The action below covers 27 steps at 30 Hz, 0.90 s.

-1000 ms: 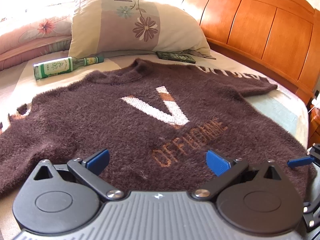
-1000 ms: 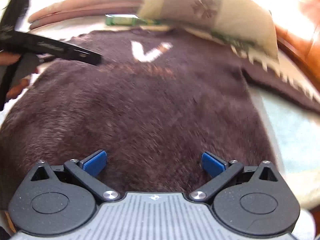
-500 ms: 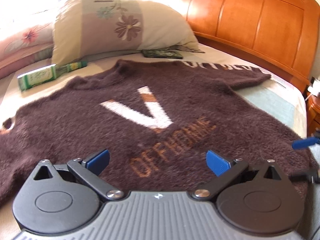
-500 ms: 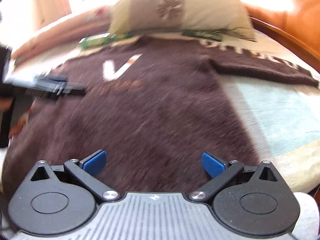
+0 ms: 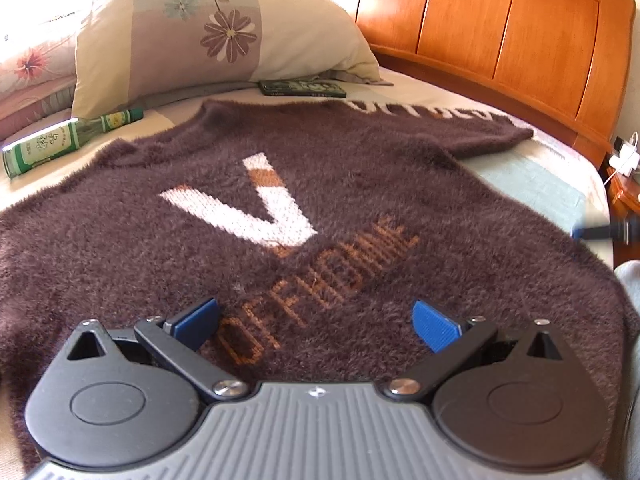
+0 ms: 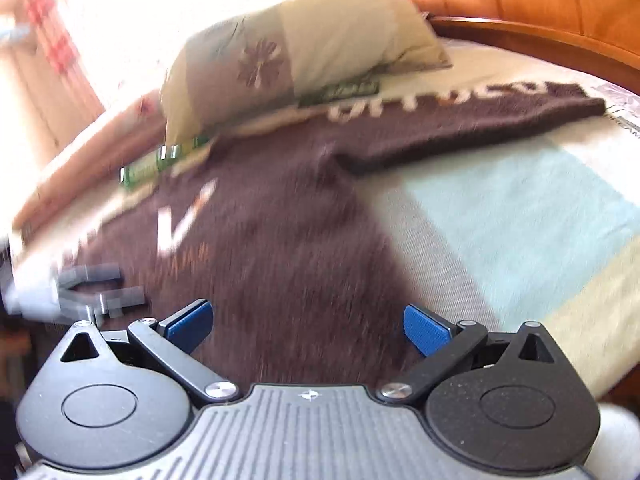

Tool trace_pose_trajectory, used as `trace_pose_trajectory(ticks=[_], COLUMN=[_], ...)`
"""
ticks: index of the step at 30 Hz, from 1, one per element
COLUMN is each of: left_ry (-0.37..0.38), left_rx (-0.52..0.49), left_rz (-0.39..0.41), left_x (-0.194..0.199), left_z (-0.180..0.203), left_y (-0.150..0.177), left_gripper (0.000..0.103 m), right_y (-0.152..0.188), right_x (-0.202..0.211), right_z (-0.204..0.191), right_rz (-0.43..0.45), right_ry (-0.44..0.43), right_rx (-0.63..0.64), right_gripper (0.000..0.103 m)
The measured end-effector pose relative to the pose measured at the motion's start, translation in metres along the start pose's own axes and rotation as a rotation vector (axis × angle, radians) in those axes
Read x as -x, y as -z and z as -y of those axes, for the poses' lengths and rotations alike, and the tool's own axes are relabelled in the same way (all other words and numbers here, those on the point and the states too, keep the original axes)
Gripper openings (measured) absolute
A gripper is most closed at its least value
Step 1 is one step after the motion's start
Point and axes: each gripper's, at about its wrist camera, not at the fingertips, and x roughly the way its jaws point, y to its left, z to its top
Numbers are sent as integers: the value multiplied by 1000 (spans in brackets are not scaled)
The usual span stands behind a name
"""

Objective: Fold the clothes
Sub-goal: 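Lower the open right gripper onto the sleeve cuff by the headboard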

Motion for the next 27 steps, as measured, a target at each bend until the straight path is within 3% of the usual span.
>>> trace_pose_trajectory(ticks=[9, 13, 19, 27], left_ry=[-14, -37, -45, -22], left_rx=[-30, -37, -39, -28], left_rz=[5, 12, 8, -4], left_x=[-5, -6, -9, -10], left_z=[2, 3, 1, -5], left_y=[1, 0, 0, 1], left_gripper=[102, 102, 102, 102], right_y=[-71, -92, -101, -132], right_x=[-40, -49, -57, -77], right_z=[103, 140, 192, 223], right_rz=[98, 143, 235, 291], right_ry=[7, 55, -13, -47], right_rx=[-323, -360, -496, -497], right_gripper=[103, 103, 103, 103])
